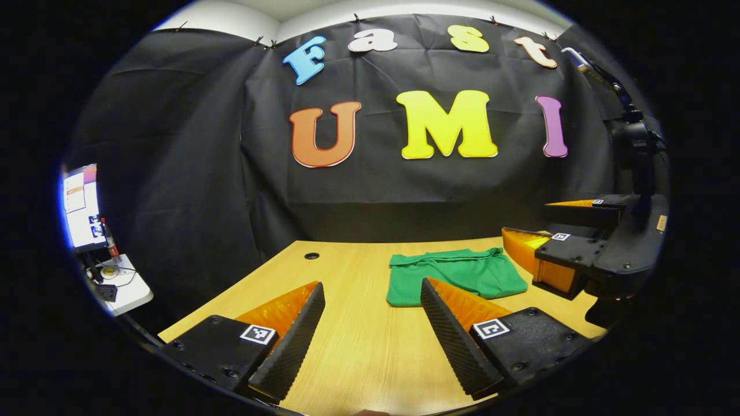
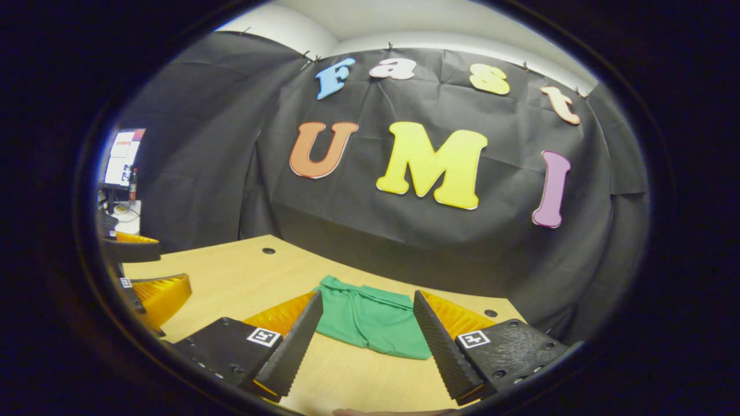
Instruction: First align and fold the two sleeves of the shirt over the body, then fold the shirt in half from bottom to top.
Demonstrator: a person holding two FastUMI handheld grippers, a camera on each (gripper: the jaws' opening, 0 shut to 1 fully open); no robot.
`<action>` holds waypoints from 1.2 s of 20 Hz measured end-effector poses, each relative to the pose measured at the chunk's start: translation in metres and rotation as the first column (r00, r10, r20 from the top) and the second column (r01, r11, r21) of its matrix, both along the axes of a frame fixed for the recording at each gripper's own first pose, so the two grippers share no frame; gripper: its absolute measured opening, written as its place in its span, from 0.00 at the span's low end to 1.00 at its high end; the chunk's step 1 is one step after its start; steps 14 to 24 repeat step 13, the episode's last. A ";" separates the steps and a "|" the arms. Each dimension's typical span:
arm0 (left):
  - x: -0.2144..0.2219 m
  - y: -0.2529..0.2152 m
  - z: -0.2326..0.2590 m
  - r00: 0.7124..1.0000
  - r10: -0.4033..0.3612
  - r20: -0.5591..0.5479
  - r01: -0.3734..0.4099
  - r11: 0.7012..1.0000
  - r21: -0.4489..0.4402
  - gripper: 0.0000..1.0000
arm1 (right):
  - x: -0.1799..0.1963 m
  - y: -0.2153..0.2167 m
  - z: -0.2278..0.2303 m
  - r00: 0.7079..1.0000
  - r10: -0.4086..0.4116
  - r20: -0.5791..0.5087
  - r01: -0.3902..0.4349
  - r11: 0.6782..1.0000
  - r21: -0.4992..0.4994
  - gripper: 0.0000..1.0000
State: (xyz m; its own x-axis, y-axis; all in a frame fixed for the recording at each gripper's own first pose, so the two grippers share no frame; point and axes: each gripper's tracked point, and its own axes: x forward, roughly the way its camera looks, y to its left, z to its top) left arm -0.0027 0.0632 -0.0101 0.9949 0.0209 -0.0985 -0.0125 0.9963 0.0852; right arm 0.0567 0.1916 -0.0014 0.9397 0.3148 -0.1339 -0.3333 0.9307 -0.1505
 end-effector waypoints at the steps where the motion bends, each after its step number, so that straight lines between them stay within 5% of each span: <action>1: -0.007 -0.009 0.000 1.000 -0.018 0.002 0.018 1.000 0.006 1.00 | -0.013 -0.016 0.003 1.000 -0.013 0.013 0.013 1.000 0.005 0.95; 7: -0.030 -0.063 0.003 0.988 -0.144 0.063 0.144 0.990 0.004 1.00 | -0.080 -0.113 -0.010 0.988 -0.144 0.054 0.144 0.990 -0.005 0.95; 11: -0.049 -0.073 -0.023 0.987 -0.156 0.030 0.157 0.987 -0.032 1.00 | -0.111 -0.166 -0.026 0.973 -0.230 0.027 0.229 0.973 0.024 0.97; 24: -0.059 -0.071 -0.035 0.989 -0.148 -0.004 0.148 0.989 -0.032 1.00 | -0.121 -0.180 -0.032 0.972 -0.235 -0.012 0.236 0.969 0.073 0.97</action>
